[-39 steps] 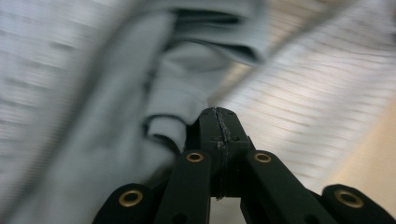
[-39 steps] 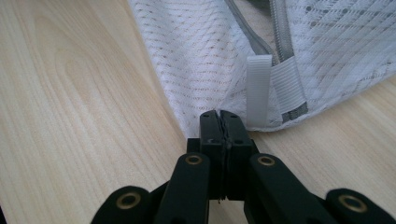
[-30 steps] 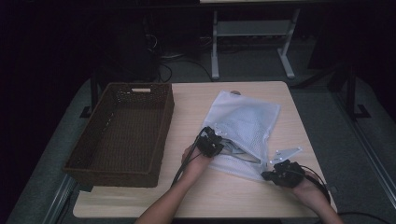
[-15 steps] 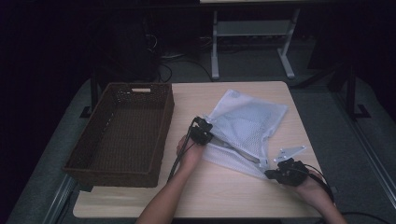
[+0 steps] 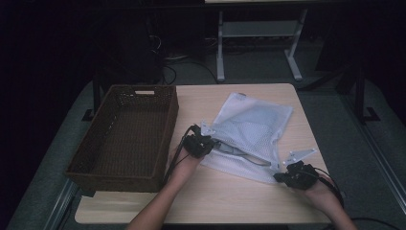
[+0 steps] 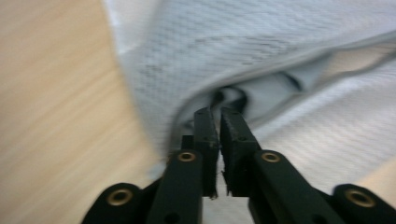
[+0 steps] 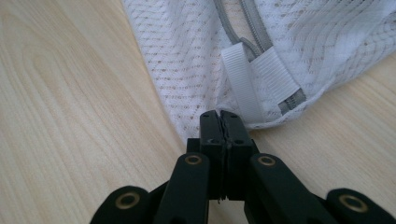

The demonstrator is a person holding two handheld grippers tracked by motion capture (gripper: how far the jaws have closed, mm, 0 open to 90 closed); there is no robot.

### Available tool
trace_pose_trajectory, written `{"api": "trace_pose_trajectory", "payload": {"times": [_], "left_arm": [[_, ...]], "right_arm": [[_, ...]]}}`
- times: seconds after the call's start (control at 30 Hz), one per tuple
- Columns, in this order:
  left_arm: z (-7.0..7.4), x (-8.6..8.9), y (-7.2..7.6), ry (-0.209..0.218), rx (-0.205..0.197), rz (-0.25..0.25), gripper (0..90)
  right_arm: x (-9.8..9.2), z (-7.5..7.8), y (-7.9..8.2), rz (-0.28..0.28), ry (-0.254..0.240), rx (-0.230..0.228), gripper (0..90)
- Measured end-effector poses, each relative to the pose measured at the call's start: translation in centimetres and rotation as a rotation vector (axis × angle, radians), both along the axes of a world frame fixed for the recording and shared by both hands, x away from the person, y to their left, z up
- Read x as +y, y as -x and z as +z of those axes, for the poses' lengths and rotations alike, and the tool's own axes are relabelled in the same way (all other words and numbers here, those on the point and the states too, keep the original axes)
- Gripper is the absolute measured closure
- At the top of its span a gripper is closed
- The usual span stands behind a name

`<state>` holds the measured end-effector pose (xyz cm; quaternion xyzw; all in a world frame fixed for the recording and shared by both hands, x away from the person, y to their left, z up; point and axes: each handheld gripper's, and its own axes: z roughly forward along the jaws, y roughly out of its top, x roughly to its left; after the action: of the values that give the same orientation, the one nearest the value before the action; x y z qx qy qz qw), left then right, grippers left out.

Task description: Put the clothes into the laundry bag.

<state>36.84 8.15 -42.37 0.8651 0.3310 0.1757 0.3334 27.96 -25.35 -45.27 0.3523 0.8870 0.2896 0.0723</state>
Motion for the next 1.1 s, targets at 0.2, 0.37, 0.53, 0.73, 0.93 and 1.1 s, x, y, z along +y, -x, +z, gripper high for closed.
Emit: {"api": "trace_pose_trajectory", "payload": {"times": [0.2, 0.37, 0.53, 0.73, 0.93, 1.1], "left_arm": [[-0.7, -0.3, -1.0, -0.016, -0.007, -0.006, 73.1], [-1.4, -0.9, -1.6, -0.021, -0.001, -0.012, 77.5], [0.0, -0.5, -0.9, 0.045, -0.002, -0.037, 84.0], [1.1, 0.1, 0.5, 0.095, 0.008, -0.099, 80.8], [0.5, -0.4, 0.2, 0.075, 0.025, -0.122, 74.8], [0.2, -1.6, 0.3, 0.059, 0.016, -0.164, 67.9]], "right_arm": [[-0.1, -0.1, 0.0, -0.002, -0.002, 0.004, 88.6], [0.0, -0.1, -0.1, 0.002, 0.001, 0.002, 88.6], [0.0, -0.2, -0.1, 0.002, 0.003, 0.005, 88.4], [0.0, -0.3, -0.2, -0.001, 0.007, 0.010, 88.0], [0.1, -0.2, -0.1, -0.002, 0.008, 0.007, 88.0], [0.0, -0.3, -0.2, -0.004, 0.006, 0.011, 88.0]]}}
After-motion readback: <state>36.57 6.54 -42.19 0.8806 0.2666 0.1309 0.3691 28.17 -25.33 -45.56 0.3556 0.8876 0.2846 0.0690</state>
